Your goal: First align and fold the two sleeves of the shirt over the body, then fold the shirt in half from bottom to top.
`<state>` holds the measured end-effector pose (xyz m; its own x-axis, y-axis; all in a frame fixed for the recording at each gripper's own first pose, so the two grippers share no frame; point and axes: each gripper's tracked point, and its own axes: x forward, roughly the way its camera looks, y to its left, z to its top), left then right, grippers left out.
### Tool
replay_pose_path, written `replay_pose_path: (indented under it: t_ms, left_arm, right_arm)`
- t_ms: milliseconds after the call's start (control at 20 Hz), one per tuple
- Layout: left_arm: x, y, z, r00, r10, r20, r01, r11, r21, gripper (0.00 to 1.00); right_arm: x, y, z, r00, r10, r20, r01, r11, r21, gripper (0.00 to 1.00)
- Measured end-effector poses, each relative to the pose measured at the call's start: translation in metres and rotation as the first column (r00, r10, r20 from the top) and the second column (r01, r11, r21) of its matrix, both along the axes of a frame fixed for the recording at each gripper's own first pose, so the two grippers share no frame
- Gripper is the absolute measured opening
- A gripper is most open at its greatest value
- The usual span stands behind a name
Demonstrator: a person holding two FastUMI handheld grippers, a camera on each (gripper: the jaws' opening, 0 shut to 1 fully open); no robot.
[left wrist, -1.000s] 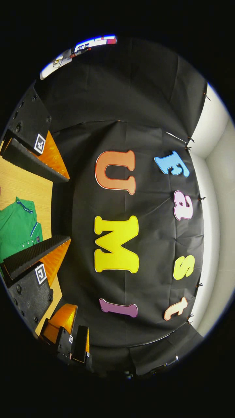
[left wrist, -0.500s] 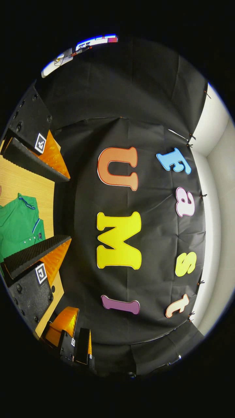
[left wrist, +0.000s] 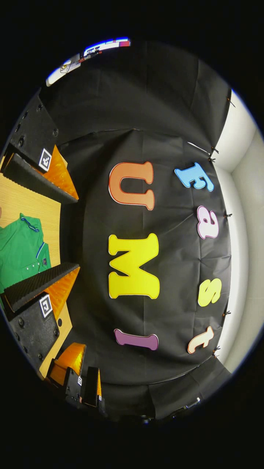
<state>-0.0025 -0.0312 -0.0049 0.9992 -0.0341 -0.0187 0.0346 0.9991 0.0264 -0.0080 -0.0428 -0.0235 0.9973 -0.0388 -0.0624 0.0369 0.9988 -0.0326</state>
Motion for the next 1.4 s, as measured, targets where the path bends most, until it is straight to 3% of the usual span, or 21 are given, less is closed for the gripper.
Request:
replay_pose_path:
  t_ms: [350, 650, 1150, 1400]
  left_arm:
    - [0.008, -0.01, -0.006, 0.999, 0.031, -0.023, -0.031, 0.999, -0.012, 1.0]
    - [0.023, -0.018, 0.003, 0.998, 0.064, -0.023, -0.064, 0.998, -0.011, 1.0]
    - [0.045, -0.03, 0.0, 0.995, 0.097, -0.038, -0.097, 0.995, 0.014, 1.0]
    - [0.052, -0.034, -0.013, 0.988, 0.133, -0.082, -0.132, 0.991, 0.011, 1.0]
  right_arm:
    - [0.021, -0.017, -0.044, 0.994, 0.041, -0.102, -0.043, 0.999, -0.017, 0.95]
    - [0.054, -0.04, -0.104, 0.967, 0.076, -0.242, -0.08, 0.997, -0.007, 0.95]
    - [0.142, -0.09, -0.214, 0.894, 0.068, -0.443, -0.085, 0.996, -0.019, 0.96]
    - [0.177, -0.105, -0.278, 0.84, 0.072, -0.537, -0.109, 0.993, -0.038, 0.95]
